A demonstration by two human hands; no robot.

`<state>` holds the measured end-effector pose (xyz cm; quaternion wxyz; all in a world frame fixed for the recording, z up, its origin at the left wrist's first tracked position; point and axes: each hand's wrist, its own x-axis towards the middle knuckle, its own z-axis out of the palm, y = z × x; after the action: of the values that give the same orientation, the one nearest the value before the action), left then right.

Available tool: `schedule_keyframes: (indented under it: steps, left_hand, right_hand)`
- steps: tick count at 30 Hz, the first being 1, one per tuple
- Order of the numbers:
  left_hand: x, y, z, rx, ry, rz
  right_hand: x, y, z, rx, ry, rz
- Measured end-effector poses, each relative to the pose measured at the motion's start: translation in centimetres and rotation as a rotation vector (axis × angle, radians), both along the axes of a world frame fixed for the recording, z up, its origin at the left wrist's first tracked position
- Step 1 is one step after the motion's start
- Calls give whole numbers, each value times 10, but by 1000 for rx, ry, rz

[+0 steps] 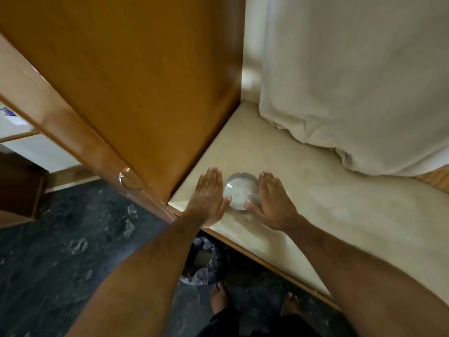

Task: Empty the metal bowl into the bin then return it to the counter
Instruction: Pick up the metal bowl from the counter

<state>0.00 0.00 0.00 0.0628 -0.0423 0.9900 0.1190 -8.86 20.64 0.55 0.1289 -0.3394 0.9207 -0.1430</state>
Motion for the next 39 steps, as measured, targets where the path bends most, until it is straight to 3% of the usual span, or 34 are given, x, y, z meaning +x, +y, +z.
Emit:
schedule_keyframes:
  steps: [6, 10, 18, 28, 34, 39]
  left_hand:
    - [-3, -11, -13, 108, -117, -118]
    - [-14, -9, -17, 279, -106, -32]
    - [-6, -6, 4, 364, -40, 107]
    - [120, -4, 27, 235, 200, 430]
    - [204, -3, -9, 226, 148, 506]
    - [238, -14, -82, 314, 35, 525]
  right_hand:
    - [-4, -9, -15, -37, -108, -77]
    - [-7, -15, -23, -126, -232, -163]
    - [-14, -20, -13, -301, -256, -125]
    - [64, -62, 18, -345, -300, 262]
    - [139, -65, -15, -345, -382, 285]
    - [181, -68, -83, -257, -434, 226]
